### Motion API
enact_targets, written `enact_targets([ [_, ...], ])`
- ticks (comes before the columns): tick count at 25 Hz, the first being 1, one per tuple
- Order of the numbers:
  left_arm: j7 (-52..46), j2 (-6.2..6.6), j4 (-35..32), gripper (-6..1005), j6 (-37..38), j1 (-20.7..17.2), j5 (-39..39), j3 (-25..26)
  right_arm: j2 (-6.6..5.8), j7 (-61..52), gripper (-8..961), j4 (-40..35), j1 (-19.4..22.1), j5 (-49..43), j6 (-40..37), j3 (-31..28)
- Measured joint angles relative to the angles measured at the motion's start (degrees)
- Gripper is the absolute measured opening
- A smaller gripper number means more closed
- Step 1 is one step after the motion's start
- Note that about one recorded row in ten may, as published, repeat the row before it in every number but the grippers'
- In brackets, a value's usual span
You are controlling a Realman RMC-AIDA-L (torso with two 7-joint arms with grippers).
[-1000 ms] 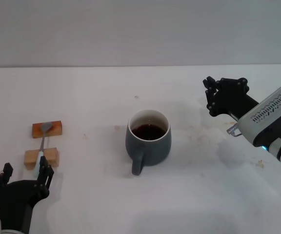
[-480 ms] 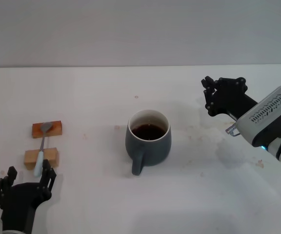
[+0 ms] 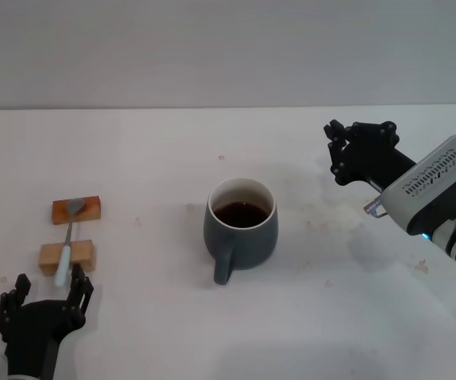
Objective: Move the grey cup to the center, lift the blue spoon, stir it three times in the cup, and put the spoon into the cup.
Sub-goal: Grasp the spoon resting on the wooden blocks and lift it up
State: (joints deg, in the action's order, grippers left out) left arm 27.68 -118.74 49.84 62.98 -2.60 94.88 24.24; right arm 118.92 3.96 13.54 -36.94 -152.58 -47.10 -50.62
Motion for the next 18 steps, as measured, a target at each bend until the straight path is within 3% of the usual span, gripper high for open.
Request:
enact_targets([
  [18, 0.00, -0.06, -0.54, 706, -0.10, 0.64, -1.11, -0.93, 0.00, -0.01, 50, 0.87, -0.04, 0.01, 0.18, 0.00],
])
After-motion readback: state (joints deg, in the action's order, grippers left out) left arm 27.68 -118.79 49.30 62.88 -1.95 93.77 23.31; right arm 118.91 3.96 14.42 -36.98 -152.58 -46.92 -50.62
